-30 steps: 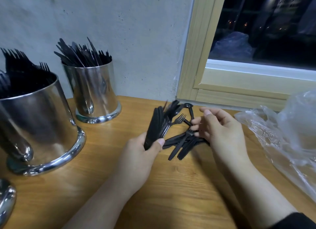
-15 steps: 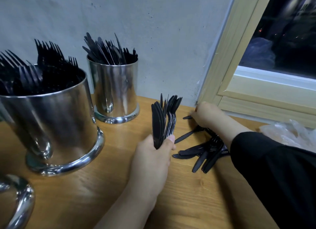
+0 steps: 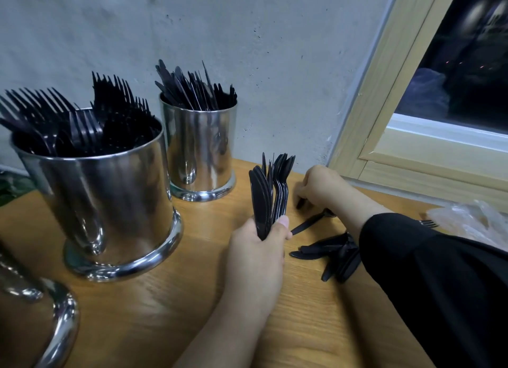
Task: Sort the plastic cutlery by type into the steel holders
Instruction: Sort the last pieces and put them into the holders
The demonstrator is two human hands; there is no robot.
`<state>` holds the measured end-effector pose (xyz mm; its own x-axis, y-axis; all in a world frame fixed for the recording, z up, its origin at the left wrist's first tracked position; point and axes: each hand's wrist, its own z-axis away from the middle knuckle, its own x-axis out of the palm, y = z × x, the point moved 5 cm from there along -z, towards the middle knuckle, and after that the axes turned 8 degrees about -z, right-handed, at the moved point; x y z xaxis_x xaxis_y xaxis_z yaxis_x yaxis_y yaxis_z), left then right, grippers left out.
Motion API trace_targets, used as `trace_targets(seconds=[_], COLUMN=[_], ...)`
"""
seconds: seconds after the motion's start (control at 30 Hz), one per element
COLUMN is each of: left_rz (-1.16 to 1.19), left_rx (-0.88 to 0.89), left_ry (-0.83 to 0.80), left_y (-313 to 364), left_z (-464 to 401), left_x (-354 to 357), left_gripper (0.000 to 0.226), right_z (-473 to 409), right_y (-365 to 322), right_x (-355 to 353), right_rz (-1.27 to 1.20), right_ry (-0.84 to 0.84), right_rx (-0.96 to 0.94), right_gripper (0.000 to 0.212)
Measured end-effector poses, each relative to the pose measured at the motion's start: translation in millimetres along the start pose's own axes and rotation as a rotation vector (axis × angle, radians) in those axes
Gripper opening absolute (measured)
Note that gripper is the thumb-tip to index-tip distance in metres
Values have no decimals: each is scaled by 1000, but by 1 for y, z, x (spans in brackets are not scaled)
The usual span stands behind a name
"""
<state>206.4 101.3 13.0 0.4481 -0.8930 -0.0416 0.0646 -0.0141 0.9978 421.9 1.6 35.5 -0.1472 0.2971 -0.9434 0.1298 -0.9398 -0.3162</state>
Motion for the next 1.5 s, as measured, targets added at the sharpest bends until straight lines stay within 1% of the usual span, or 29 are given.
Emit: trace_targets(seconds=[0.07, 0.17, 0.3, 0.4, 0.43, 0.5, 0.53, 0.6, 0.67, 0.7, 0.77, 0.83, 0.9, 1.1, 1.37, 1.5], left_rz=[11, 21, 32, 59, 78, 119, 133, 160, 194, 203, 204, 165, 137, 156, 207, 256], left_rx=[-7, -21, -31, -31, -35, -43, -43, -44, -36, -38, -37, -26, -2, 19, 26, 3], left_ry=[7, 19, 29, 39, 41, 48, 56, 68, 68, 62, 52, 50, 50, -18, -83, -151], left_y=[-1, -2, -3, -3, -3, -4, -4, -5, -3, -2, -2, -4, -5, -7, -4, -3], left_z=[0, -2, -3, -2, -2, -1, -2, -2, -3, -3, -1, 0, 0, 0, 2, 7], left_x=[0, -1, -2, -2, -2, -2, -3, -3, -3, -2, 1, 2, 2, 8, 10, 14], left_gripper=[26, 26, 26, 26, 26, 25, 25, 21, 16, 15, 14, 15, 16, 13, 13, 14], right_z=[3, 7, 22, 28, 28, 35, 43, 72, 110, 127, 151, 164, 170, 170, 173, 176], right_y=[-4, -10, -18, -15, -13, -8, -6, -2, -3, -4, -8, -14, -18, -13, -11, -10], right_x=[0, 2, 5, 4, 3, -8, -16, -30, -33, -29, -17, -4, 4, 5, 1, -1], right_rz=[9, 88, 227, 207, 162, -32, -204, -620, -961, -1054, -1159, -1286, -1355, -1405, -1360, -1368], right_ry=[-22, 8, 80, 178, 203, 265, 297, 318, 233, 180, 112, 43, 34, 88, 134, 84], right_rx=[5, -26, -178, -246, -247, -226, -213, -209, -228, -231, -218, -179, -156, -135, -186, -194], right_gripper=[13, 12, 8, 8, 9, 22, 27, 27, 25, 24, 22, 21, 20, 16, 15, 17])
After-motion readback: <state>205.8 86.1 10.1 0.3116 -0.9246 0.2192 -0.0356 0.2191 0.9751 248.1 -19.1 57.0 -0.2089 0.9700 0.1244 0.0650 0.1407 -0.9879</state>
